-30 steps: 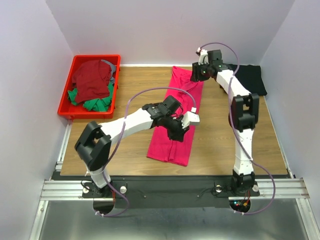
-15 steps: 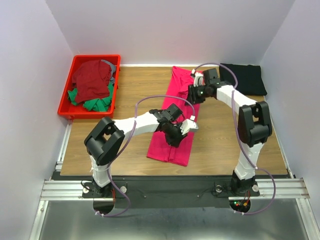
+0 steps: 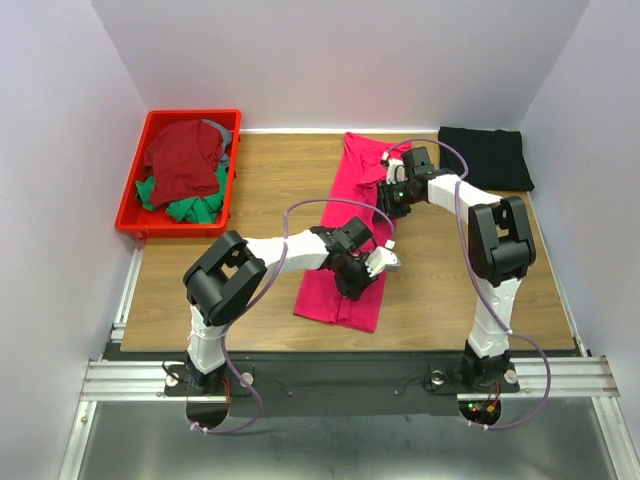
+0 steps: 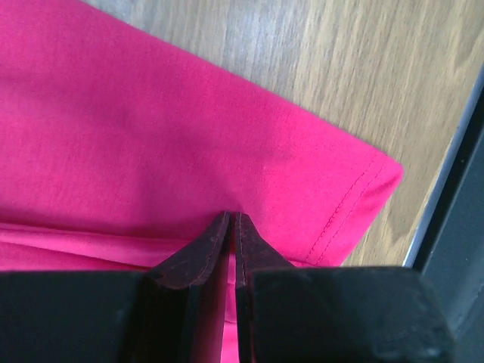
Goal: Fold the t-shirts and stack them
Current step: Fold the tshirt
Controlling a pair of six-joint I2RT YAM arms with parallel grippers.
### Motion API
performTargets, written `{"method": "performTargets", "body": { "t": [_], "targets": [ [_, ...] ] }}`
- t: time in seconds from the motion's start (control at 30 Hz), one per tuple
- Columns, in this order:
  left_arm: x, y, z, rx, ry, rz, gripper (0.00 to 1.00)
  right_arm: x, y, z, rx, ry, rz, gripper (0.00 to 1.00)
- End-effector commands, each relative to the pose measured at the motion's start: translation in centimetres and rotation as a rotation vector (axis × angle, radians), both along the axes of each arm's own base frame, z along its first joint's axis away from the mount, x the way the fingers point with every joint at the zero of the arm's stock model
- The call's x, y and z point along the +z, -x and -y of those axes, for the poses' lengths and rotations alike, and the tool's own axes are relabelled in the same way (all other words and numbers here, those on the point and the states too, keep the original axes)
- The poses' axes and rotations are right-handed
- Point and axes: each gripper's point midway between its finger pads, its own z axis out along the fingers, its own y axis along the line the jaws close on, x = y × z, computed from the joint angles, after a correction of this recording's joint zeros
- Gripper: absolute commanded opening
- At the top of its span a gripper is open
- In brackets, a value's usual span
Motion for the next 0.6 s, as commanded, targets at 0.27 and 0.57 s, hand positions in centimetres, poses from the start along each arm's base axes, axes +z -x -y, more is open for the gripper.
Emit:
{"method": "performTargets", "body": {
  "t": [0.27,0.57],
  "targets": [
    [1.8,1.5,-3.8,-0.004,-0.057,0.051,0.17,-2.2,-0.2,1.0,-0.001,0.064,0.006,0.32],
    [2.0,2.4,-5.8,-0.013,-0.083,0.054,0.17,-3.2,-0.7,1.8,0.014,0.115,0.024,0.32]
  ]
}}
